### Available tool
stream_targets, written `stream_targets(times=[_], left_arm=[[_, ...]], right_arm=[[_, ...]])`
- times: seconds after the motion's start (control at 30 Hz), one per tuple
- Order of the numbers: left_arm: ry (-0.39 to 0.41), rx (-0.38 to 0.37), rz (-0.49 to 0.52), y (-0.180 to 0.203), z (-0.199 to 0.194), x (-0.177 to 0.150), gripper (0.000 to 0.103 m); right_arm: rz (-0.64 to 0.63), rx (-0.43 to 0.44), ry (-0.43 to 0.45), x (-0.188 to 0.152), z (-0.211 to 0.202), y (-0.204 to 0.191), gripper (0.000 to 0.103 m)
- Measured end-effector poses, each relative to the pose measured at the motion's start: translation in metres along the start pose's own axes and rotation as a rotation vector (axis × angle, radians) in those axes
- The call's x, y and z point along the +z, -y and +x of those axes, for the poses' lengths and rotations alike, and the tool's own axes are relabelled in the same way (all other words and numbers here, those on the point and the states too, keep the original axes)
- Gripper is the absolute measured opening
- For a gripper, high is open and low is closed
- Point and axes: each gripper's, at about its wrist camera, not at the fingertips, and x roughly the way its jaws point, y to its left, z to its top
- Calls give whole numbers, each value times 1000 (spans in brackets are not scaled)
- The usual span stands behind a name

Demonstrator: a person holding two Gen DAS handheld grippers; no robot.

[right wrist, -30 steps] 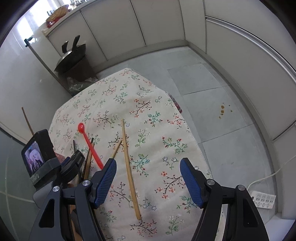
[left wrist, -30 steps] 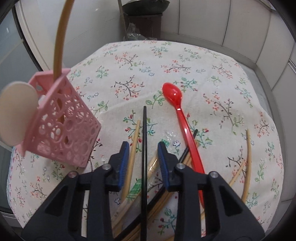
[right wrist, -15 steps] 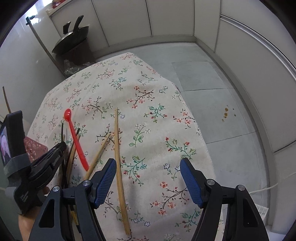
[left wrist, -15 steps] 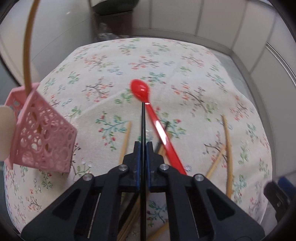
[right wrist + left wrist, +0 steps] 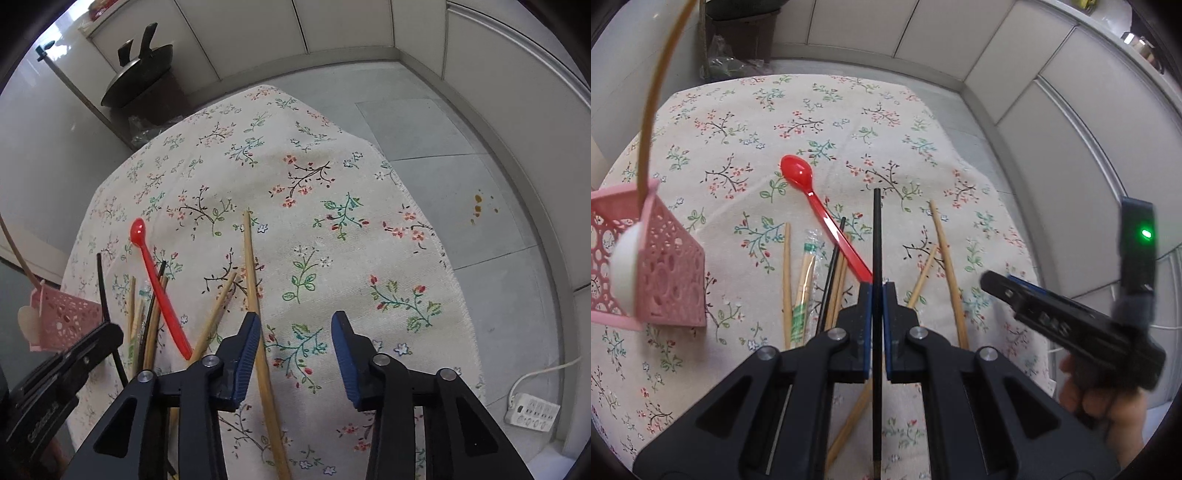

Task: Organize utensils
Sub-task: 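Grasp another wooden chopstick with the right tool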

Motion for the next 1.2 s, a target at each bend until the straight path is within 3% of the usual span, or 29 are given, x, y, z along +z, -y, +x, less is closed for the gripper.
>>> stream_targets(times=[0.23, 0.53, 0.7, 0.8, 1.0, 1.2], left_arm=[[1, -33, 44, 2, -30, -13, 6], [47, -40, 115, 2, -69, -24, 6], [66, -34, 134, -1, -83, -29, 6], [84, -31, 144, -2, -92, -32, 6], [139, -36, 169, -4, -118, -39, 6], [242, -45, 203, 0, -153, -45, 6]], right_arm=[[15, 19, -20, 11, 19, -9, 20], [5, 14, -48, 18, 42, -21, 16], [-120, -115, -27, 15, 45, -43, 8], [-135, -116, -27, 11, 42, -47, 7], [-115, -29, 49, 4, -3, -49, 6], [-129, 27, 194, -16, -73, -59, 6]])
